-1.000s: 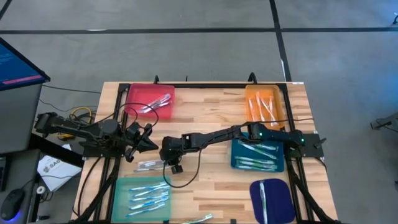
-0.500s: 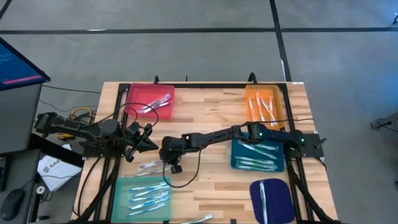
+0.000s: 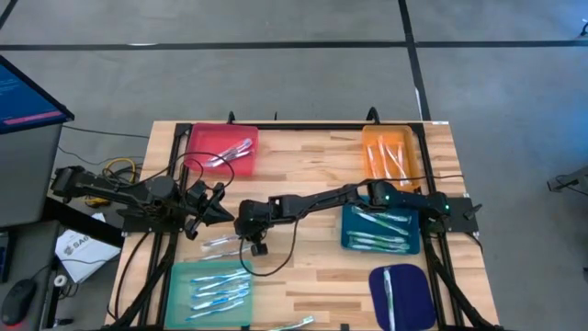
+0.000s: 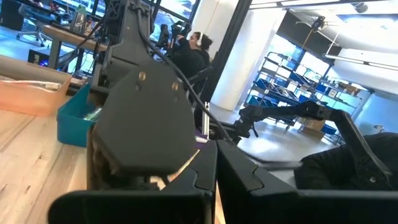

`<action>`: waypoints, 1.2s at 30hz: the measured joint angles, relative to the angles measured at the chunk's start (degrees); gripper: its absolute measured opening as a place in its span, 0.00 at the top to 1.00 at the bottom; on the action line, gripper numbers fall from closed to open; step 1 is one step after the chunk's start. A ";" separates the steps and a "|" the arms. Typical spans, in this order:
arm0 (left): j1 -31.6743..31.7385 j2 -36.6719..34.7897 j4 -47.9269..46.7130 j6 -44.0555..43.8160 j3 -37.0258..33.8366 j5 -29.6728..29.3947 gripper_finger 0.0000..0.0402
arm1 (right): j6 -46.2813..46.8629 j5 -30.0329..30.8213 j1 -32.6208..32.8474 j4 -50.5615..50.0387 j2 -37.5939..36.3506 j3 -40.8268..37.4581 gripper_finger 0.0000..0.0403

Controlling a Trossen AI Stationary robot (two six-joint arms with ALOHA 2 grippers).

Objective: Pick & Place Toothbrushes
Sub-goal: Put the violet toothbrush into the pink bin

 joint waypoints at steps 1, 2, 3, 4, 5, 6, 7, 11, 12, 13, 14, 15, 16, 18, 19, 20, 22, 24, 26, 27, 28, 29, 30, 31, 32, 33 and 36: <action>0.00 0.00 0.00 0.00 0.00 0.00 1.00 | 0.02 0.04 -0.06 0.31 -0.17 0.00 0.93; 0.00 0.00 0.00 0.00 0.00 0.00 1.00 | 0.09 0.03 -0.13 0.31 -0.24 0.03 0.93; 0.01 0.00 0.00 0.00 0.00 0.00 1.00 | 0.14 0.05 -0.15 0.35 -0.26 0.04 0.93; 0.00 0.00 0.00 0.00 0.00 0.00 1.00 | 0.14 0.07 -0.15 0.12 -0.26 0.04 0.94; 0.00 0.00 0.00 0.00 0.00 0.00 1.00 | 0.14 0.07 -0.15 -0.07 -0.26 0.01 0.96; 0.00 0.00 0.00 0.00 0.00 0.00 1.00 | 0.12 0.08 -0.17 -0.09 -0.26 0.00 0.97; 0.00 0.00 0.00 0.00 0.00 0.00 1.00 | 0.14 0.09 -0.19 0.00 -0.26 0.00 0.98; 0.00 0.00 0.00 0.00 0.00 0.00 1.00 | 1.42 0.17 -0.63 -0.02 -0.30 0.00 0.94; 0.00 0.00 0.00 0.00 0.00 0.00 1.00 | 1.89 0.34 -0.65 -0.06 -0.30 0.00 0.93; 0.00 0.00 0.00 0.00 0.00 0.00 1.00 | 2.03 0.39 -0.79 -0.02 -0.30 0.00 0.92; 0.01 0.00 0.00 0.00 0.00 0.00 1.00 | 2.06 0.37 -0.91 -0.03 -0.30 0.00 0.91; 0.00 0.00 0.00 0.00 0.00 0.00 1.00 | 2.06 0.37 -0.96 -0.12 -0.30 0.00 0.90; 0.00 0.00 0.00 0.00 0.00 0.02 1.00 | 2.04 0.37 -1.04 -0.33 -0.30 0.00 0.90; 0.00 0.00 0.00 0.00 0.00 0.00 1.00 | 1.85 0.37 -1.26 -0.65 -0.30 0.00 0.89; 0.00 0.00 0.00 0.00 0.00 0.02 1.00 | 1.80 0.35 -1.42 -0.77 -0.30 0.00 0.89; 0.00 0.00 0.00 0.00 0.00 0.00 1.00 | 1.78 0.35 -1.42 -0.85 -0.30 0.00 0.89; 0.01 0.00 0.00 0.00 0.00 0.02 1.00 | 1.88 0.37 -1.42 -1.05 -0.30 0.00 0.89; 0.00 0.00 0.00 0.00 0.00 0.02 1.00 | 1.91 0.37 -1.40 -1.04 -0.30 0.00 0.89; 0.00 0.00 0.00 0.00 0.00 0.01 1.00 | 1.94 1.19 -1.40 -0.94 -0.30 0.00 0.89; 0.02 0.00 0.00 0.00 0.00 0.02 1.00 | 1.94 1.88 -1.40 -0.94 -0.30 0.00 0.91; 0.00 0.00 0.00 0.00 0.00 0.02 1.00 | 2.05 2.85 -1.40 -1.01 -0.30 0.00 0.92; 0.00 0.00 0.00 0.00 0.00 0.02 1.00 | 2.07 3.45 -1.40 -1.18 -0.30 0.00 0.95; 0.00 0.00 0.00 0.00 0.00 0.02 1.00 | 2.07 4.10 -1.40 -1.34 -0.30 0.00 0.96; 0.00 0.00 0.00 0.00 0.00 0.02 1.00 | 2.16 4.62 -1.42 -1.51 -0.30 0.00 0.96; 0.00 0.00 0.00 0.00 0.00 0.02 1.00 | 2.59 4.85 -1.46 -1.57 -0.30 0.00 0.96; 0.01 0.00 0.00 0.00 0.00 0.02 1.00 | 3.08 5.13 -1.58 -1.57 -0.30 0.00 0.95; 0.00 0.00 0.02 0.00 0.00 0.02 1.00 | 4.18 5.27 -2.00 -1.87 -0.30 0.00 0.93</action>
